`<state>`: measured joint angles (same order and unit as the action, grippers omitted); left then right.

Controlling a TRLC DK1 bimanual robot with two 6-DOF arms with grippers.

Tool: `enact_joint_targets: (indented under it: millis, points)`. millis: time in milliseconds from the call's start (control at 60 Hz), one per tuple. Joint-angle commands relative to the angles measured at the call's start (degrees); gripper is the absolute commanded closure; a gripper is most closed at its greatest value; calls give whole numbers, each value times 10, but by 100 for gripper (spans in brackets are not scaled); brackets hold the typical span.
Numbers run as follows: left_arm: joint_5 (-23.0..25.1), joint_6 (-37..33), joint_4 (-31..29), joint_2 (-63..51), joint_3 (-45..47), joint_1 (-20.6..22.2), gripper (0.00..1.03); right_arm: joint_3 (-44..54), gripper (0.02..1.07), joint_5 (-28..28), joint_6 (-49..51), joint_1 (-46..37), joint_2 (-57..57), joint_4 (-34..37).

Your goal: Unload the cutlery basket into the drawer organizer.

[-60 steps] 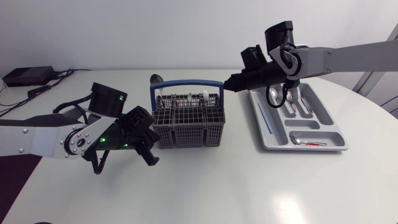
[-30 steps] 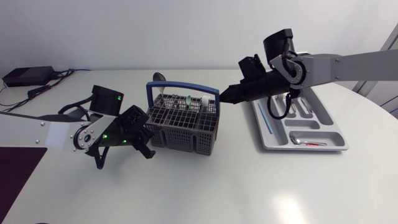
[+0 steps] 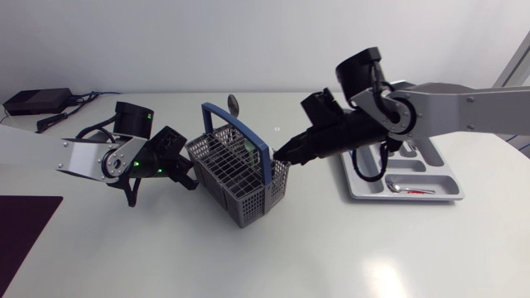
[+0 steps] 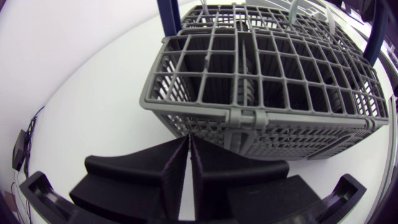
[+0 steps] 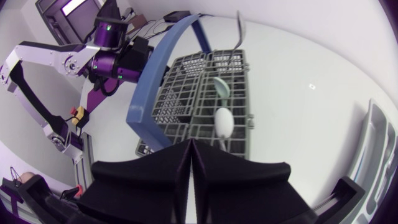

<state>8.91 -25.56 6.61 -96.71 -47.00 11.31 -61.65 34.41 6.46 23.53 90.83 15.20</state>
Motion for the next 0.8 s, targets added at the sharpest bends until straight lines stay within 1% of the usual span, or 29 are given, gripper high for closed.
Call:
enact_joint_targets:
  millis: [0, 67, 83, 183, 300, 450, 517, 683, 783]
  points:
    - [1, -5, 9, -17, -21, -16, 89, 9, 101, -15, 12, -44, -6, 0]
    - [1, 1, 9, -31, -38, -28, 89, 7, 101, -30, 17, -64, 14, -11]
    - [1, 6, 9, -43, -51, -38, 89, 6, 101, -40, 17, -67, 26, -17]
    - [2, 27, -3, -80, -95, -56, 89, -1, 101, -57, 18, -69, 60, -33]
    - [4, 43, -17, -118, -140, -56, 89, -16, 101, -64, 16, -51, 90, -40]
    - [6, 60, -34, -146, -181, -33, 89, 5, 101, -62, 11, -15, 76, -34]
    - [6, 64, -34, -154, -193, -20, 89, 28, 101, -62, 7, 6, 52, -32]
    - [6, 67, -50, -170, -223, -6, 89, 67, 101, -62, -5, 45, -1, -20]
    - [6, 68, -75, -185, -260, 13, 89, 85, 101, -62, -11, 60, -17, -11]
